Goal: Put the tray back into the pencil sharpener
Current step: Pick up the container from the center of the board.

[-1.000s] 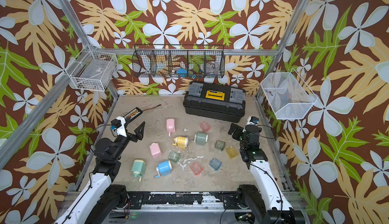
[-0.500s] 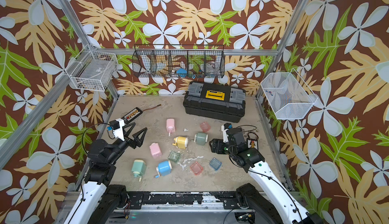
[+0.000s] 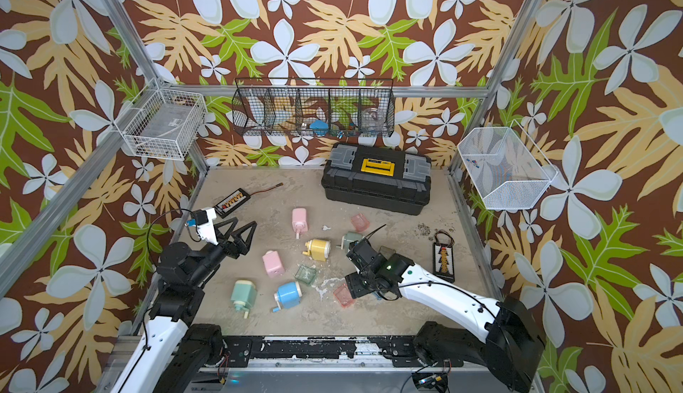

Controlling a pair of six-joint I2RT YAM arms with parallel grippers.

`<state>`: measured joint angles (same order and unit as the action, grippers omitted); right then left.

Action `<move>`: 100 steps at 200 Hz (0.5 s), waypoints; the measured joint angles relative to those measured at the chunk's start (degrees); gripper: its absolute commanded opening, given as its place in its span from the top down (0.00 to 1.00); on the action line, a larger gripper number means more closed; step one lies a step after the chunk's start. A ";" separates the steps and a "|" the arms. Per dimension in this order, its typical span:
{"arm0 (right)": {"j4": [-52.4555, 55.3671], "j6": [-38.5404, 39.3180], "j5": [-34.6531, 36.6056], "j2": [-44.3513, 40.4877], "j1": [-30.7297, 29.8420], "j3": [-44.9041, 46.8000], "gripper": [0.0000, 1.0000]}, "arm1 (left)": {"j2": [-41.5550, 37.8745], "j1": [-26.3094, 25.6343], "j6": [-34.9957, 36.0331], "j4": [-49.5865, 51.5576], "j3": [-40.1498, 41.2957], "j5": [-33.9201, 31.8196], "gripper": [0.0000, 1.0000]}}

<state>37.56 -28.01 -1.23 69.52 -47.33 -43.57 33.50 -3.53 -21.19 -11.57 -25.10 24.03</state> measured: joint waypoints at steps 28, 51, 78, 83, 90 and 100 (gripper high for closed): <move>-1.38 -0.02 -0.46 3.39 -2.47 0.37 0.43 | -0.22 0.00 -1.01 0.33 0.13 -0.07 0.11; -3.34 -0.09 -0.35 5.86 -2.91 0.70 0.49 | -0.28 0.00 -1.18 0.35 0.15 -0.09 0.11; -5.62 -0.24 -0.20 8.66 -3.06 0.81 0.55 | -0.33 0.00 -1.20 0.46 -0.09 -0.11 0.11; -6.12 -0.22 -0.20 9.29 -3.13 0.81 0.56 | -0.35 0.00 -1.18 0.46 -0.13 -0.17 0.11; -6.71 -0.22 -0.09 10.25 -3.21 0.79 0.58 | -0.39 0.00 -1.20 0.46 -0.13 -0.22 0.11; -7.41 -0.20 0.00 11.43 -3.21 0.76 0.62 | -0.37 0.00 -1.20 0.46 -0.13 -0.22 0.11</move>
<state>30.15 -28.21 -1.23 80.95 -50.54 -42.81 33.12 -3.53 -22.39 -11.11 -25.23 23.81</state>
